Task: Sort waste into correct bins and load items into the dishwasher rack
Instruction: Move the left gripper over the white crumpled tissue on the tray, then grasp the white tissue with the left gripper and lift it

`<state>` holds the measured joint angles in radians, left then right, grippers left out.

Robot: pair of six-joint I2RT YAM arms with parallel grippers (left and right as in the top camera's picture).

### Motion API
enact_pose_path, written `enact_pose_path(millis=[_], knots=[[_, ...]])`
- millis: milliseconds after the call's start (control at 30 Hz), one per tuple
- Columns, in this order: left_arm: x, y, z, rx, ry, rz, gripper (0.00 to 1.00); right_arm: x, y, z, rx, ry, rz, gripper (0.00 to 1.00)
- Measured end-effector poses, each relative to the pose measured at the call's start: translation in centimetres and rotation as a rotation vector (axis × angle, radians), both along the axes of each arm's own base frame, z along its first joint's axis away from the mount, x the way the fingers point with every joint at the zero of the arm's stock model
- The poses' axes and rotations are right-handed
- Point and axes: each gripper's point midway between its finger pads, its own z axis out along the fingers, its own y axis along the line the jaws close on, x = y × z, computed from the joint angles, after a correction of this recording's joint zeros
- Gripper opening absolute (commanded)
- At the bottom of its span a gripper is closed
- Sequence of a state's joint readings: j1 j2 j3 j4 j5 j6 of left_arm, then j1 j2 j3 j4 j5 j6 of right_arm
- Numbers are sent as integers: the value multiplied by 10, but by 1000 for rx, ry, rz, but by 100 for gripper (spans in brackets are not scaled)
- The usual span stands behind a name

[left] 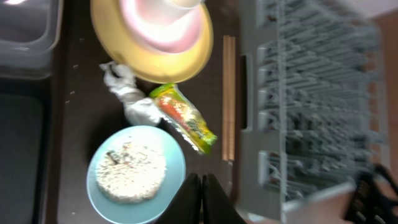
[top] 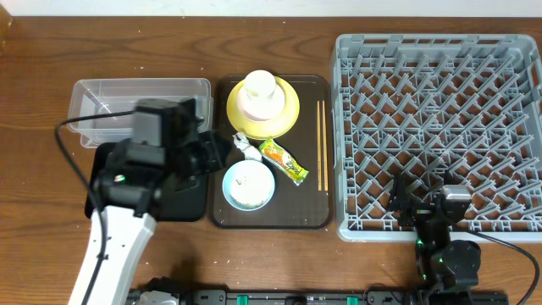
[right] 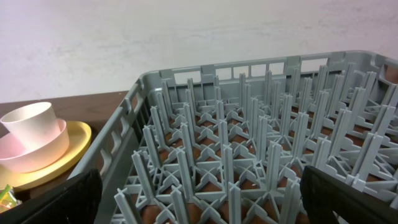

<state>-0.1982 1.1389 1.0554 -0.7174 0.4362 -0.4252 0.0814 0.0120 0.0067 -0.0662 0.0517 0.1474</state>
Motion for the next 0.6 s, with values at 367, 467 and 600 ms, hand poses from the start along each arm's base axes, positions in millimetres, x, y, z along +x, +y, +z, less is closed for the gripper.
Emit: enact_pose_path(millis=[367, 467, 600], knots=[[33, -32, -59, 241, 26, 52, 46, 0, 0, 0, 0, 0, 0, 99], [41, -29, -79, 293, 57, 71, 46, 0, 0, 0, 0, 0, 0, 99], [49, -26, -98, 340, 79, 89, 46, 0, 0, 0, 0, 0, 0, 99]])
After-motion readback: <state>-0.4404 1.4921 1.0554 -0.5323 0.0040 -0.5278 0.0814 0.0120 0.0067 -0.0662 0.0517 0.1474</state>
